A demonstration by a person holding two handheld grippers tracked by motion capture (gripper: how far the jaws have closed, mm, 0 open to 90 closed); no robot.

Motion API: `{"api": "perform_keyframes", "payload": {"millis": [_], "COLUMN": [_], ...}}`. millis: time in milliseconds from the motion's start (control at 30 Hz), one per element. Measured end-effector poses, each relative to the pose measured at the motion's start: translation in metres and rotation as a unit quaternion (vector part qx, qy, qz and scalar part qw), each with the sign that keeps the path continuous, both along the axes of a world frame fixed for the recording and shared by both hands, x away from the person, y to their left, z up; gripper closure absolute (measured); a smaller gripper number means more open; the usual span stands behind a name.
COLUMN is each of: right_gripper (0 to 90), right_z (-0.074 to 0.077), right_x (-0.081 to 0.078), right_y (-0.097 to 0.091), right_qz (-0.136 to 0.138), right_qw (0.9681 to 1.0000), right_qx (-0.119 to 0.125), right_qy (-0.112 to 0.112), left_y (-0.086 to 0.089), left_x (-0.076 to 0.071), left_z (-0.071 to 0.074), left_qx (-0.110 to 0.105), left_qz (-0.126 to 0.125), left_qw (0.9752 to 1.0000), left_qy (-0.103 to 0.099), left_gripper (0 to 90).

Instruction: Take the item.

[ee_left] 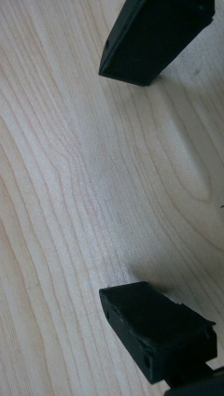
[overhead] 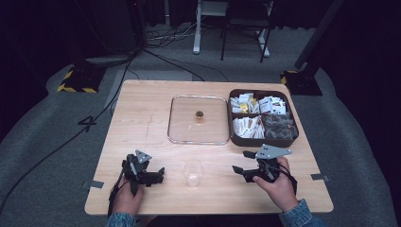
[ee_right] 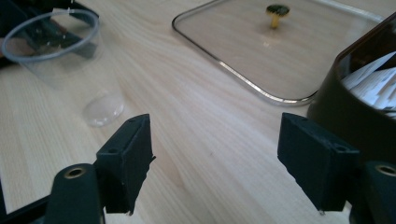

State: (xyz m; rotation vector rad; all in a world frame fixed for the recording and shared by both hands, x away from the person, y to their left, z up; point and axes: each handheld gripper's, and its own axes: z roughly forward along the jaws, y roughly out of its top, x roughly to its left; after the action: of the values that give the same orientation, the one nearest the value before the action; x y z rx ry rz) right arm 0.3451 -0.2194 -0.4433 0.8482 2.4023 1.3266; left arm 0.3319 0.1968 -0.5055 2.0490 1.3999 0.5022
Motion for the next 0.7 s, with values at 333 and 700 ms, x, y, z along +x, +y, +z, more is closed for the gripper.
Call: {"api": "perform_keyframes", "payload": {"millis": [333, 700], "right_gripper": [26.5, 22.5], "right_z": [0.011, 0.021], "right_x": [0.001, 0.009], "right_y": [-0.005, -0.009], "right_qz": [-0.025, -0.021], "right_qw": [0.9987, 0.9989], "right_qx": [0.029, 0.024], "right_qy": [-0.032, -0.035], "left_y": [0.0, 0.0], "left_x": [0.0, 0.0], "left_z": [0.0, 0.0], "left_qx": [0.0, -0.001], "left_qz": [0.0, 0.0], "left_qw": [1.0, 1.0], "left_qy": [0.0, 0.0], "left_gripper": [0.0, 0.0]}}
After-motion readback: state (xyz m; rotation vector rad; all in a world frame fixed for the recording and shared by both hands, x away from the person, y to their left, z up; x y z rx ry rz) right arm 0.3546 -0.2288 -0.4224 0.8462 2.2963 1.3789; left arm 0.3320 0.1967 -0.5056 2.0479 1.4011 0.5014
